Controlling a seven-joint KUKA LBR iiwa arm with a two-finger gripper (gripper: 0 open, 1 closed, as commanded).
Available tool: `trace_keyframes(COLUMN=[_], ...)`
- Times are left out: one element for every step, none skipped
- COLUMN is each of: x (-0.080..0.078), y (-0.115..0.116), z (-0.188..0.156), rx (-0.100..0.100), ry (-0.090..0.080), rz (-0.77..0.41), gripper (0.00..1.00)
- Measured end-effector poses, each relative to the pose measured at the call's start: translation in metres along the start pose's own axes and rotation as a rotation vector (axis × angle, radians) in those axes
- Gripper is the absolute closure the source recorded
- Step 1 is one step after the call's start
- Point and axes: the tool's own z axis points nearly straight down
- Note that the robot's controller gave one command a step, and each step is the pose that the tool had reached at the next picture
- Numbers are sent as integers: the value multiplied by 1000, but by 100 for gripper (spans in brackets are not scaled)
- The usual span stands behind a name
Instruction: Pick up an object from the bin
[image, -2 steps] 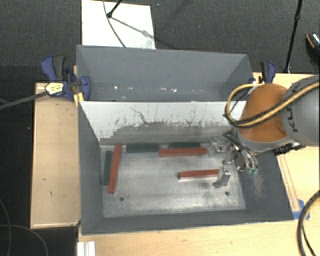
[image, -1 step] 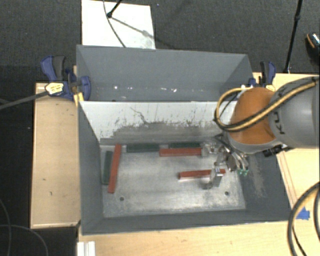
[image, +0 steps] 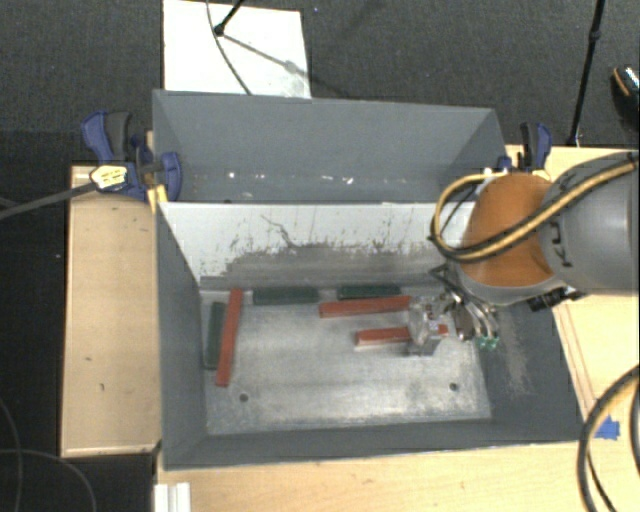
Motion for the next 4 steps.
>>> trace_keyframes(x=[1,-17,-28,-30], y=[0,16,55,53], z=[1,1,1,-2], rx=[0,0,-2,-1], ry=[3,-2,-4,-10], rz=[-3,-21,-60,-59], gripper=[0,0,0,100])
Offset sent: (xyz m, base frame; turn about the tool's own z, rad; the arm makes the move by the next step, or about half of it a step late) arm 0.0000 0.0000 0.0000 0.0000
